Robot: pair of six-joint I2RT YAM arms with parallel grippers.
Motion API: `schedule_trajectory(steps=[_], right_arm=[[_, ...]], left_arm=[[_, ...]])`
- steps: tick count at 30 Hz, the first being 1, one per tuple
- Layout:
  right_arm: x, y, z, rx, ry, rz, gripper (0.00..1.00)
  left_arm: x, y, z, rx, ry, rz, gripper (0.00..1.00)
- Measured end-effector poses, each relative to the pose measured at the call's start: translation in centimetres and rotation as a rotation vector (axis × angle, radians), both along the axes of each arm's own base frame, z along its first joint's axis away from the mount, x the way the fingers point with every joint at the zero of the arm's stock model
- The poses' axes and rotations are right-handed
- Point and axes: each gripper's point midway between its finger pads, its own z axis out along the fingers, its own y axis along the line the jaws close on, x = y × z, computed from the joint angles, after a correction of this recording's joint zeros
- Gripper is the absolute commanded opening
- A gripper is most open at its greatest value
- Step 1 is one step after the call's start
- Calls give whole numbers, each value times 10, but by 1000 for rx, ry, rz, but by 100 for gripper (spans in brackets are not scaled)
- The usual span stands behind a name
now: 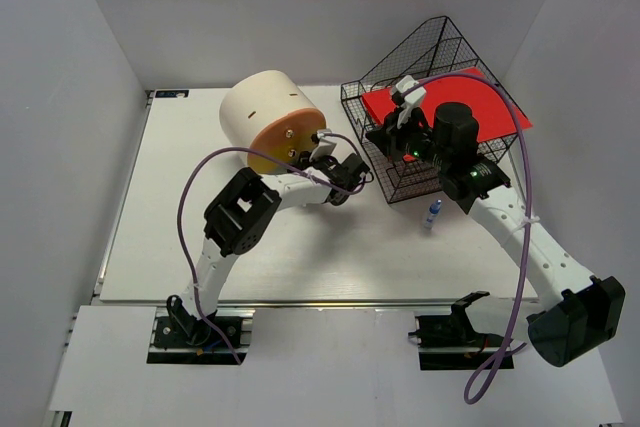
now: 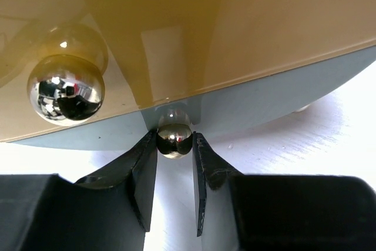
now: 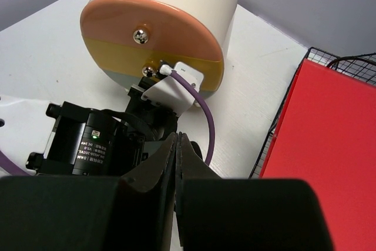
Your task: Organize the desk
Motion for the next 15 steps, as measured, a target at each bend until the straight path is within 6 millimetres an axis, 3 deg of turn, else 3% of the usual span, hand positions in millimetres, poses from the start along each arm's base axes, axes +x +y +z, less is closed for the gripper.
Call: schedule_trajectory(steps=[15], right_arm=[[0,0,0,0,0,0,2]], left_arm=[[-23,-21,-3,-20,-17,-51,8]])
